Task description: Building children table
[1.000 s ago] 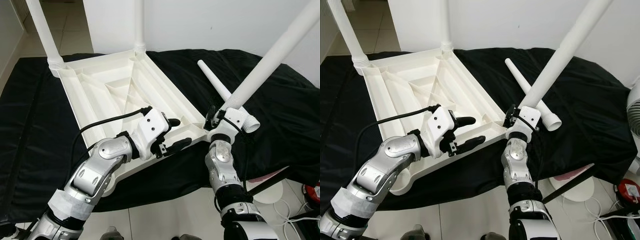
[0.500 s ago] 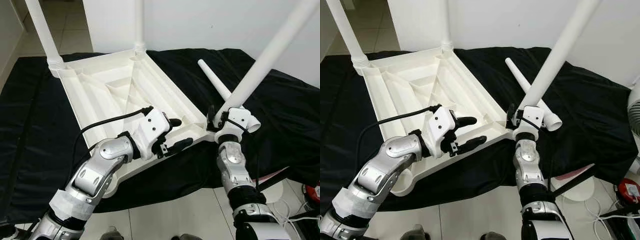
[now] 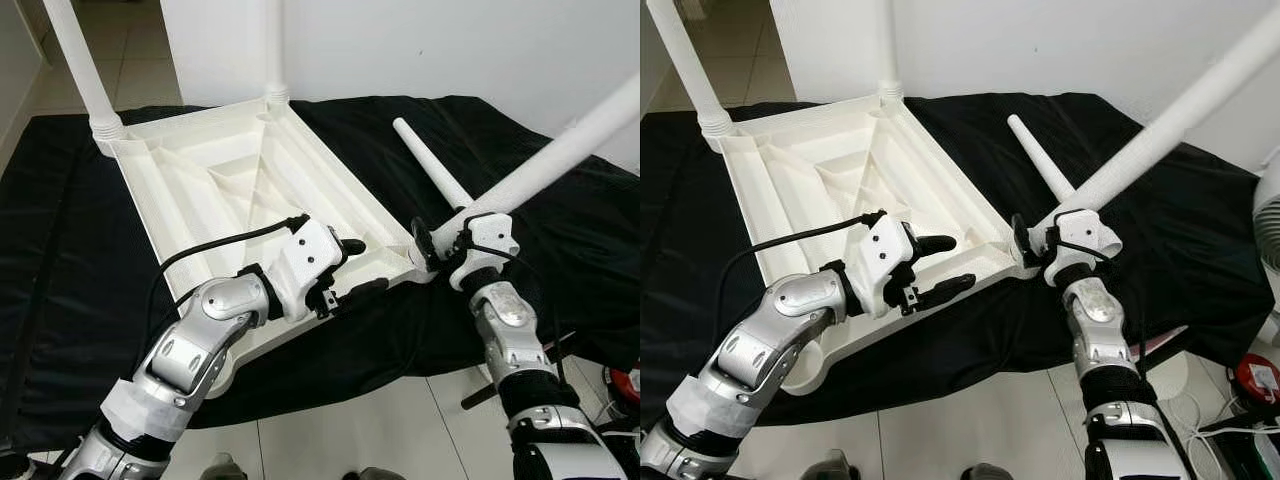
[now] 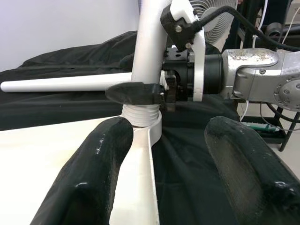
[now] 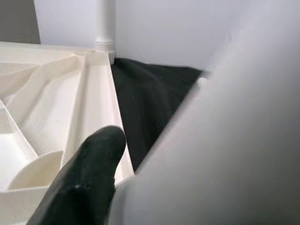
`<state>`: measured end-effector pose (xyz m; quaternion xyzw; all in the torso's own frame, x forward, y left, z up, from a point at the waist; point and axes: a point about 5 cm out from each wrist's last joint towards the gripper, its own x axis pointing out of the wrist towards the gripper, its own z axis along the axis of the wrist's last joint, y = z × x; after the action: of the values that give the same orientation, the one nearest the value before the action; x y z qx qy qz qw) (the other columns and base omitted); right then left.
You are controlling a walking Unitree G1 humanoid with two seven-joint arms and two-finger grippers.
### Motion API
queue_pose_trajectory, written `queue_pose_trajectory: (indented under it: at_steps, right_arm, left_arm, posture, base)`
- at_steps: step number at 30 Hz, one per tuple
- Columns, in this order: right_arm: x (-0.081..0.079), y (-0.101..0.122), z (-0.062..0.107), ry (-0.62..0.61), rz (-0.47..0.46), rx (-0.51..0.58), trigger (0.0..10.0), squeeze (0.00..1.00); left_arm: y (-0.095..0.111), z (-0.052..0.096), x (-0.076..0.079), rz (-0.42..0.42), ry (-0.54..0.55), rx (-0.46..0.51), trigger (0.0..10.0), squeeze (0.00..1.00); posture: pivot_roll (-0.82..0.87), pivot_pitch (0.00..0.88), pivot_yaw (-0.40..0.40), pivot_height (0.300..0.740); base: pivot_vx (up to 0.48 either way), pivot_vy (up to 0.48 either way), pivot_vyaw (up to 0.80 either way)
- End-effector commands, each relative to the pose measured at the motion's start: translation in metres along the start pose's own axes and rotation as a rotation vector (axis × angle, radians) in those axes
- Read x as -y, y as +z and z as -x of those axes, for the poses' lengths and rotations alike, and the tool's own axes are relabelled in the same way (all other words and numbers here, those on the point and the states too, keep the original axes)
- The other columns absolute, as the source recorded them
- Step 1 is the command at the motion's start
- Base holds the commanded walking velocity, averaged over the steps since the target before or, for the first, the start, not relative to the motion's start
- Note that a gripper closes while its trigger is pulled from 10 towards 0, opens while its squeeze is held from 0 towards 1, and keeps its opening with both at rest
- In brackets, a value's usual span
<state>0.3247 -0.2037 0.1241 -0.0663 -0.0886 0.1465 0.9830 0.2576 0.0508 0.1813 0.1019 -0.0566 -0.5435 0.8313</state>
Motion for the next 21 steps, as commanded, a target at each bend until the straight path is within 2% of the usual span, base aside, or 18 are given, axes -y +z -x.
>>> queue_pose_trajectory:
  at_steps: [1, 7, 18, 19, 21]
  right_arm:
    - [0.0001, -0.0159, 0.0076, 0.041, -0.029, -0.087, 0.0, 0.0]
    - [0.0016, -0.0165, 0.0044, 0.157, -0.039, -0.113, 0.0, 0.0]
    - [-0.0015, -0.0195, -0.0005, 0.208, -0.063, -0.135, 0.0, 0.0]
    - [-0.0013, -0.0218, -0.0009, 0.196, -0.074, -0.149, 10.0, 0.0]
    - [-0.0009, -0.0247, -0.0019, 0.186, -0.08, -0.174, 10.0, 0.0]
  left_arm:
    - [0.0013, -0.0008, 0.0001, 0.0, -0.031, -0.005, 10.0, 0.0]
    - [0.0028, -0.0009, -0.0018, -0.005, -0.03, -0.004, 10.0, 0.0]
    - [0.0043, -0.0004, -0.0025, -0.009, -0.026, -0.003, 10.0, 0.0]
    - [0.0044, -0.0004, -0.0025, -0.008, -0.025, -0.003, 10.0, 0.0]
    - [0.0046, -0.0004, -0.0022, -0.008, -0.024, -0.003, 10.0, 0.0]
  posture:
    - [0.03, 0.0, -0.006, 0.74]
    - [0.03, 0.003, 0.002, 0.74]
    - [0.04, 0.009, -0.001, 0.74]
    - [0.05, 0.01, -0.002, 0.74]
    - [0.05, 0.01, -0.002, 0.74]
  base:
    - [0.0, 0.0, 0.0]
    - [0.0, 0.0, 0.0]
    - [0.0, 0.0, 0.0]
    - [0.0, 0.0, 0.0]
    - [0.0, 0.0, 0.0]
